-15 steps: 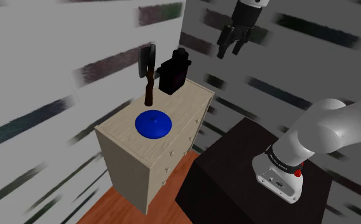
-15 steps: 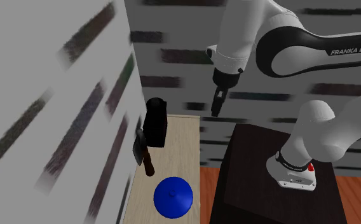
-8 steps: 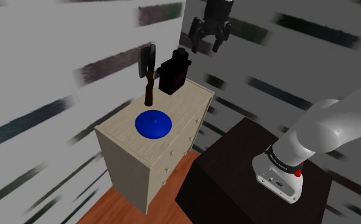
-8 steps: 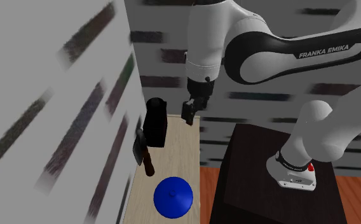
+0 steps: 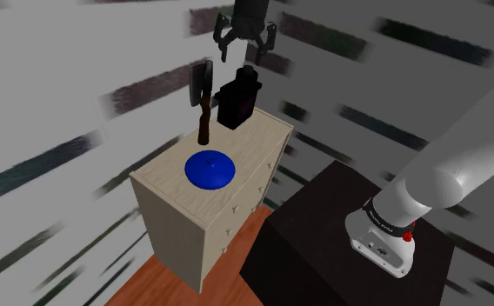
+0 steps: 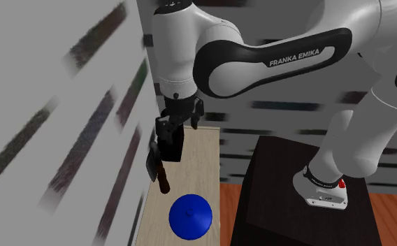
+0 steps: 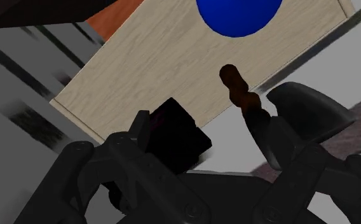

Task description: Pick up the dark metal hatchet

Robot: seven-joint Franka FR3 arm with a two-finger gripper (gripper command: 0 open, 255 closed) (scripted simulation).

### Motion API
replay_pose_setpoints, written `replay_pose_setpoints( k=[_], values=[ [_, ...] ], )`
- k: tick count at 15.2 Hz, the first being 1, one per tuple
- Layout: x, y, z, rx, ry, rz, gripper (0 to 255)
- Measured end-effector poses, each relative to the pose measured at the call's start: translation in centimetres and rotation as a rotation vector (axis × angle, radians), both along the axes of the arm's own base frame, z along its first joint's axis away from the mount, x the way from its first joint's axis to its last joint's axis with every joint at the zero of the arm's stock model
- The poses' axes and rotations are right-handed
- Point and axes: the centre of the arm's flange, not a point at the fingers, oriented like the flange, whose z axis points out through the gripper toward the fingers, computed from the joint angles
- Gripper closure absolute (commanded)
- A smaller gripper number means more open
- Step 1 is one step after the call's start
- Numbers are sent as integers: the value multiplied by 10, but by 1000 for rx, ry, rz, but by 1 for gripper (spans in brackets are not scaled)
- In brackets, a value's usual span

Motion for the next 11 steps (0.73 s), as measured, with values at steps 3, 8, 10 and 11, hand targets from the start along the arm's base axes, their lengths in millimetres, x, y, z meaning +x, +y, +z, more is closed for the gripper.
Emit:
replay_pose_setpoints(
  k=[3,8,10,11],
  values=[
    [40,14,-1,10,11,-90,0],
    [87,30,-6,21,24,-207,0],
    [90,32,-15,22,25,-214,0],
    [90,32,-21,22,25,-215,0]
  ],
)
